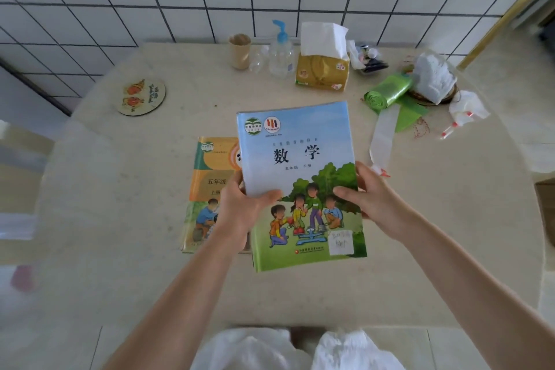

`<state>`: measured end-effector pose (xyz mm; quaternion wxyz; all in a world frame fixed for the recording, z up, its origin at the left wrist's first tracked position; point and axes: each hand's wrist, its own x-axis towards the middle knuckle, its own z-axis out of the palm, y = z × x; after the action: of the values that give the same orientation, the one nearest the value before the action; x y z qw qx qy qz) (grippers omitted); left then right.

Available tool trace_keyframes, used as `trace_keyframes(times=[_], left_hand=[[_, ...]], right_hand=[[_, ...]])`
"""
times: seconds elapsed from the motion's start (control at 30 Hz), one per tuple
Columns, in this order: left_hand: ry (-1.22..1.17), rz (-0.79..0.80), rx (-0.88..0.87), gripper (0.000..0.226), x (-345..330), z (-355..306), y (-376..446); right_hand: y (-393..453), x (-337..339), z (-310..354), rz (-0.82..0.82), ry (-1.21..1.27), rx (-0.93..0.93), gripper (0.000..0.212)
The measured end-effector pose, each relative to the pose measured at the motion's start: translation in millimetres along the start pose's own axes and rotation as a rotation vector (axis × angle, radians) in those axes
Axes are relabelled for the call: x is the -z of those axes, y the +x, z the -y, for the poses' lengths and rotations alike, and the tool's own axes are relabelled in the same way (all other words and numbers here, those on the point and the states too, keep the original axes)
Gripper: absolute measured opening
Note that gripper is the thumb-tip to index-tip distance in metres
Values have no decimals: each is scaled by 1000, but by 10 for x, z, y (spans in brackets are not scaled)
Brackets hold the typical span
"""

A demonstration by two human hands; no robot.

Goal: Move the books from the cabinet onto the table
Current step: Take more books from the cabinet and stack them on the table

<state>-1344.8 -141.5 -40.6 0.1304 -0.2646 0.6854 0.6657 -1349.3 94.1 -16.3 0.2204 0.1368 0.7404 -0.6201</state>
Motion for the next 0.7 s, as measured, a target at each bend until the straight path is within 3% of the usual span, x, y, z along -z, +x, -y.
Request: trace_keyframes(times=[0.27, 0.5, 0.7], left_hand=[[43, -93, 80, 53, 806, -103, 255], [204, -91, 69, 62, 1055, -97, 558], [256, -67, 88, 62, 1086, -11, 654]], right_hand=[[290, -924, 157, 57, 106, -181, 38], [393, -1396, 11, -98, 88, -241, 20], [420, -1505, -20, -156, 8, -219, 26]])
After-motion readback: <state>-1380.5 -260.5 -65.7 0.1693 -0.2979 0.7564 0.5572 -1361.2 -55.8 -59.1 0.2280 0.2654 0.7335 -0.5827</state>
